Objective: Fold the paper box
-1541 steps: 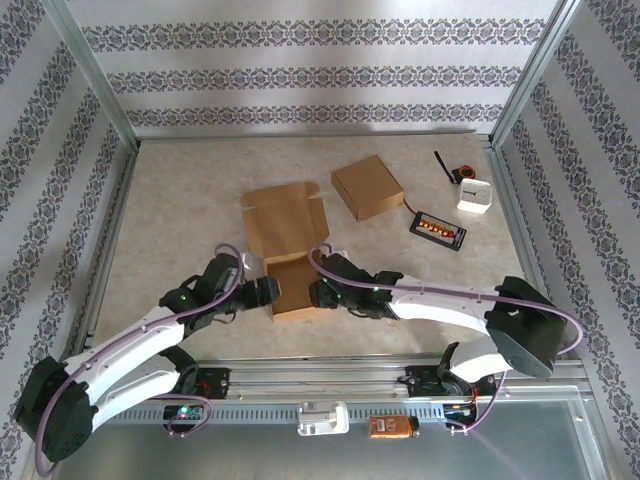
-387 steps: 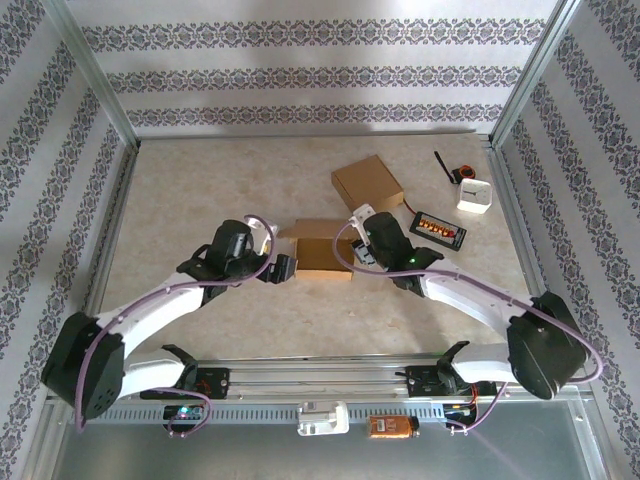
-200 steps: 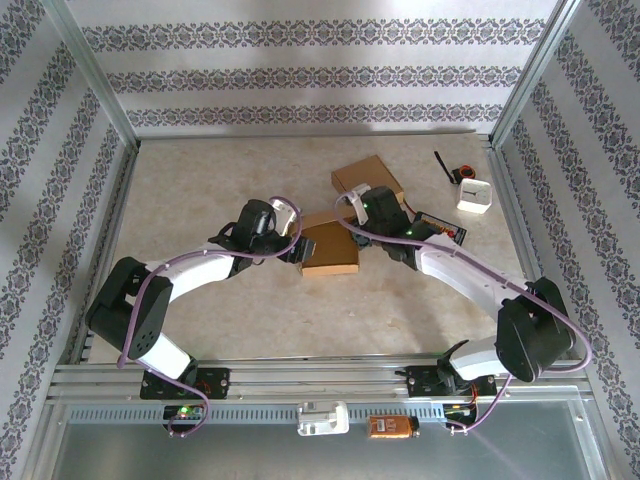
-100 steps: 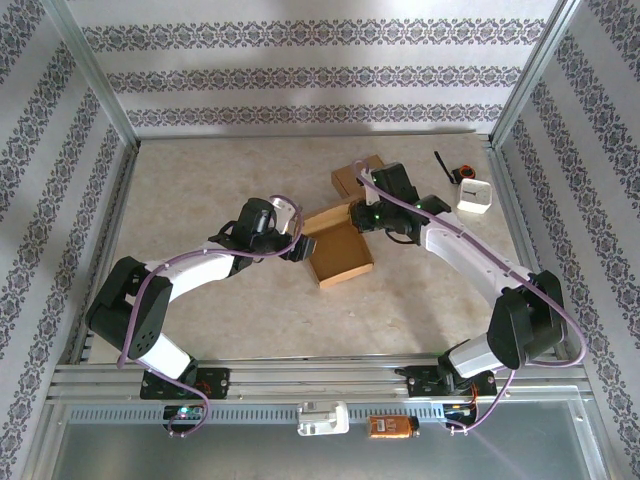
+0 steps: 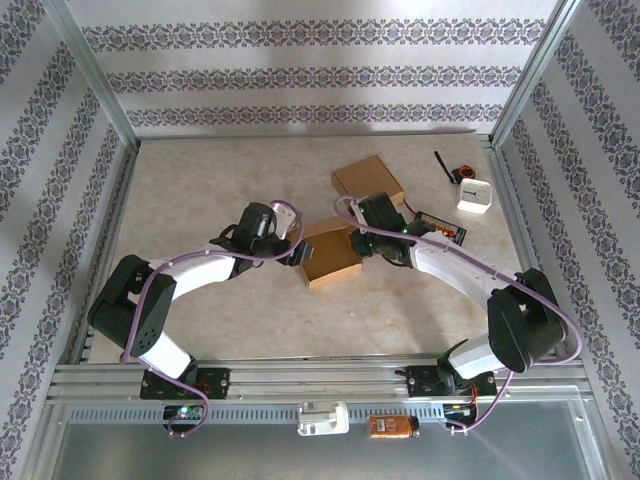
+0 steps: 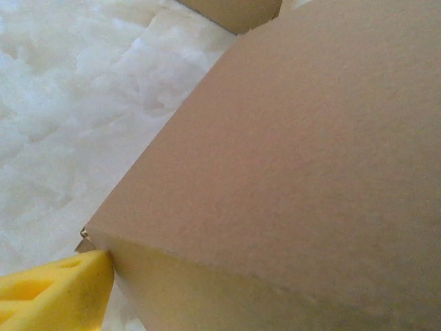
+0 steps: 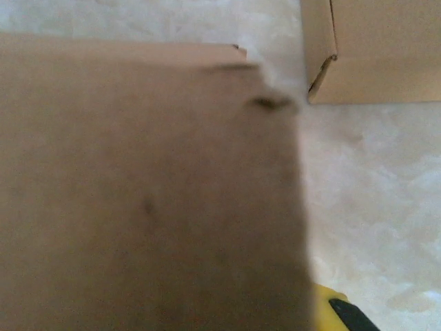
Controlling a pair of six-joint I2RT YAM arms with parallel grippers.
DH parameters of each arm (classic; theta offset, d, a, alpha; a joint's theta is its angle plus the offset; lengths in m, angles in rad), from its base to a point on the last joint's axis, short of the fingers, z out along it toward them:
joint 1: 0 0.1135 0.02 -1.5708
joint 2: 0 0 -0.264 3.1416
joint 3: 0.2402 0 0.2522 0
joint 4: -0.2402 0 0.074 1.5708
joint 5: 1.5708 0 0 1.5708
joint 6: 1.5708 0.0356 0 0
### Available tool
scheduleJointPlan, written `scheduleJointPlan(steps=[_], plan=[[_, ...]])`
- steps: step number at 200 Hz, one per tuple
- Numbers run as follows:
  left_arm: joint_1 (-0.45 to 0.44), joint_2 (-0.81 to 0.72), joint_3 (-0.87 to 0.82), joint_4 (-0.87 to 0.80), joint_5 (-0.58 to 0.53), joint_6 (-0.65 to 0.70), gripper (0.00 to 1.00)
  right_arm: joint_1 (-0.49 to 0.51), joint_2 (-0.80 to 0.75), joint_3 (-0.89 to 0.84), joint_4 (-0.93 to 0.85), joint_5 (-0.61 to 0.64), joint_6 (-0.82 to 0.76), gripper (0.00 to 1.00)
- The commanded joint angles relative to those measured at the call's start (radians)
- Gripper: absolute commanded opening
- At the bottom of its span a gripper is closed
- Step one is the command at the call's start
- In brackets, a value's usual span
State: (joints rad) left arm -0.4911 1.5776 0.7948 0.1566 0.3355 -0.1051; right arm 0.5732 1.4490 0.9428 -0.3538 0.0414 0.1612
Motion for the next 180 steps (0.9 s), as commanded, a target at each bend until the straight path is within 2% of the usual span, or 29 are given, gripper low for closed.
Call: scheduleJointPlan(steps=[1, 37, 83, 104, 133, 162, 180], plan=[[-0.011, 0.007, -0.026, 0.073, 0.006, -0.003, 0.78, 0.012, -0.035, -0.037, 0.060, 0.072, 0.004, 0.16], [-0.010, 0.014, -0.028, 0.115, 0.032, -0.019, 0.78, 0.026, -0.048, -0.050, 0.079, 0.056, 0.048, 0.15], [-0.011, -0.058, -0.099, 0.198, 0.073, -0.101, 0.94, 0.058, -0.033, -0.013, 0.068, 0.085, 0.075, 0.16], [-0.012, -0.126, -0.150, 0.200, 0.092, -0.127, 0.98, 0.057, -0.030, 0.007, 0.054, 0.102, 0.086, 0.15], [-0.014, -0.255, -0.224, 0.181, 0.063, -0.161, 1.00, 0.057, -0.031, 0.023, 0.043, 0.110, 0.086, 0.14], [-0.030, -0.377, -0.250, 0.063, 0.003, -0.165, 1.00, 0.059, -0.035, 0.029, 0.047, 0.102, 0.092, 0.13], [-0.077, -0.448, -0.241, -0.046, -0.093, -0.192, 0.94, 0.065, -0.035, 0.037, 0.045, 0.092, 0.099, 0.13]])
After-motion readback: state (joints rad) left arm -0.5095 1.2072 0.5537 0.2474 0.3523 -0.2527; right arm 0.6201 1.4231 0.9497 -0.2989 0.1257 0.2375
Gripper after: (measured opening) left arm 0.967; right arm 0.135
